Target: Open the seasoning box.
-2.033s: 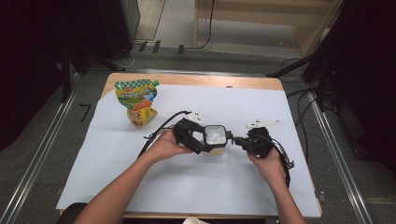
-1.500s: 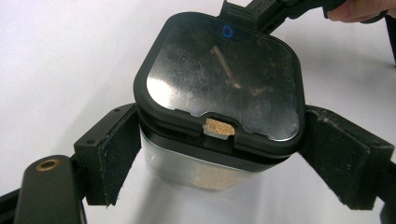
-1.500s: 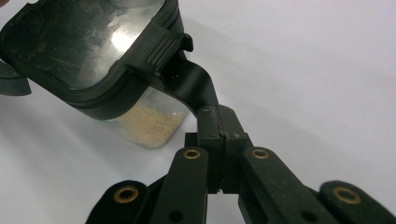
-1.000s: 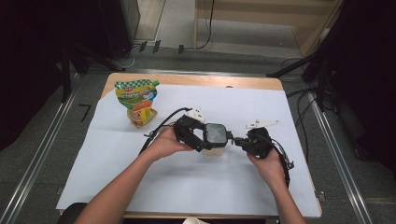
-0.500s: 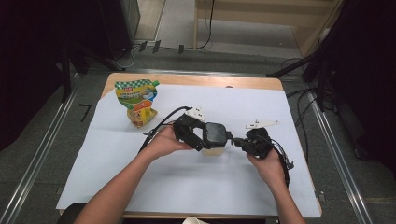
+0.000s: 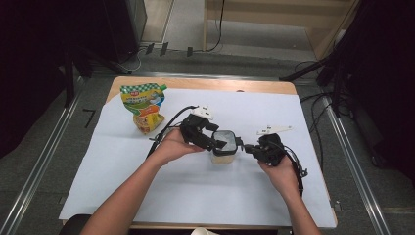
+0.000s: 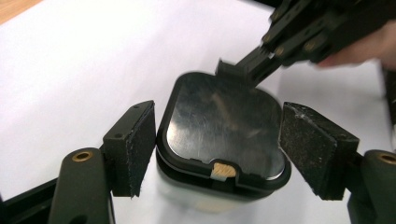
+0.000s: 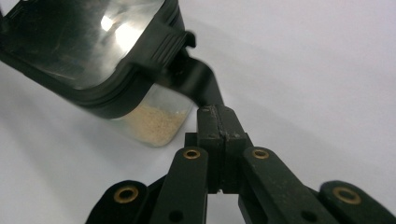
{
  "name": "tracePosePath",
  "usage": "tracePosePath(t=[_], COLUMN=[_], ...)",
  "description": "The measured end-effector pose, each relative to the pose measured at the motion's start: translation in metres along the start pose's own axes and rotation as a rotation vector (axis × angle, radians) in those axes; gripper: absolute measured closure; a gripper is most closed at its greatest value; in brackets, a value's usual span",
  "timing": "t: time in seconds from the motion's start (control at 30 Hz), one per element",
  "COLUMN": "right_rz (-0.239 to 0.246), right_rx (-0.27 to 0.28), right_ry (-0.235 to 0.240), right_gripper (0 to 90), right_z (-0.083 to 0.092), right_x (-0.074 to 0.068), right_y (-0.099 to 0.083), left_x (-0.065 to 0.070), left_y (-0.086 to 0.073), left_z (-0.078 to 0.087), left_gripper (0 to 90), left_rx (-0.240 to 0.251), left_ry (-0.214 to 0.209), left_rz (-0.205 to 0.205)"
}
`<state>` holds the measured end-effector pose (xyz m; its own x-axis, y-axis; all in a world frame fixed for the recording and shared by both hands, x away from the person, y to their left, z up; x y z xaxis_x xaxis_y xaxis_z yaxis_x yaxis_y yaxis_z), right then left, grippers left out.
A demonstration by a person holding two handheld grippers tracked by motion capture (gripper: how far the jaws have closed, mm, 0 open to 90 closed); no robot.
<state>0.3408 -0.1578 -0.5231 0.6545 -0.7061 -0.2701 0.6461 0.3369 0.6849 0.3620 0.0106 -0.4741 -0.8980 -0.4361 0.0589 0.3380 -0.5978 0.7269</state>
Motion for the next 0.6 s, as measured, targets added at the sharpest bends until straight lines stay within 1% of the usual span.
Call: tracePosePath(t=[0.03, 0.07, 0.1, 0.13, 0.17, 0.2, 0.23, 0.27, 0.33, 0.4, 0.47, 0.5, 0.57, 0.6], right_rz=[-0.001, -0.001, -0.001, 0.0, 0.0, 0.0, 0.001, 0.003, 0.001, 0.01, 0.003, 0.002, 0.008, 0.008], right_rx=[-0.005, -0.008, -0.011, -0.01, -0.01, -0.01, -0.01, -0.01, -0.011, -0.007, -0.011, -0.009, -0.007, -0.007], right_ry=[-0.001, -0.002, 0.001, 0.001, 0.002, 0.002, 0.003, 0.005, 0.014, 0.005, 0.011, 0.011, 0.008, 0.008], right_gripper=[90.0, 90.0, 90.0, 90.0, 90.0, 90.0, 90.0, 90.0, 90.0, 90.0, 90.0, 90.0, 90.0, 90.0], right_z=[0.0, -0.001, -0.001, -0.001, -0.001, -0.001, -0.001, -0.001, -0.001, -0.002, -0.001, -0.001, -0.002, -0.002], right_x=[-0.001, -0.001, -0.001, -0.001, -0.001, -0.001, -0.001, -0.001, -0.003, -0.003, -0.003, -0.003, -0.003, -0.003], right_y=[0.0, -0.001, -0.001, -0.001, -0.001, -0.001, -0.001, -0.001, -0.001, -0.001, -0.001, -0.001, -0.001, -0.001], left_x=[0.0, 0.001, 0.002, 0.003, 0.003, 0.004, 0.005, 0.006, 0.007, 0.006, 0.005, 0.005, 0.005, 0.005], left_y=[-0.001, -0.003, -0.004, -0.004, -0.004, -0.004, -0.004, -0.005, -0.007, -0.011, -0.014, -0.016, -0.021, -0.021], left_z=[-0.001, -0.004, -0.005, -0.007, -0.007, -0.009, -0.009, -0.01, -0.012, -0.014, -0.016, -0.018, -0.023, -0.023], left_gripper=[27.4, 26.4, 23.7, 19.6, 18.2, 18.2, 16.4, 13.4, 12.1, 11.7, 12.4, 12.9, 14.3, 14.4], left_rx=[-0.01, -0.03, -0.035, -0.035, -0.035, -0.031, -0.027, -0.025, -0.03, -0.039, -0.043, -0.048, -0.063, -0.063], left_ry=[0.005, 0.006, 0.003, 0.0, -0.007, -0.01, -0.019, -0.022, -0.016, -0.018, -0.018, -0.016, -0.008, -0.008], left_rz=[-0.008, -0.017, -0.018, -0.015, -0.016, -0.009, -0.007, -0.014, -0.018, -0.02, -0.019, -0.027, -0.023, -0.023])
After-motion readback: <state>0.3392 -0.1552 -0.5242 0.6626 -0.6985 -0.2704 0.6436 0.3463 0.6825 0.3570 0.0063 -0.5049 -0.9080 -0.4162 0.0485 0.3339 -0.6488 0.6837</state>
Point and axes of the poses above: each handheld gripper's, and its own axes: z roughly backward along the jaws, y roughly out of its top, x roughly to its right, the point moved 7 cm from there along -z, roughly forward along the jaws, and after that the axes turned 6 degrees about y, right-handed, at the moved point
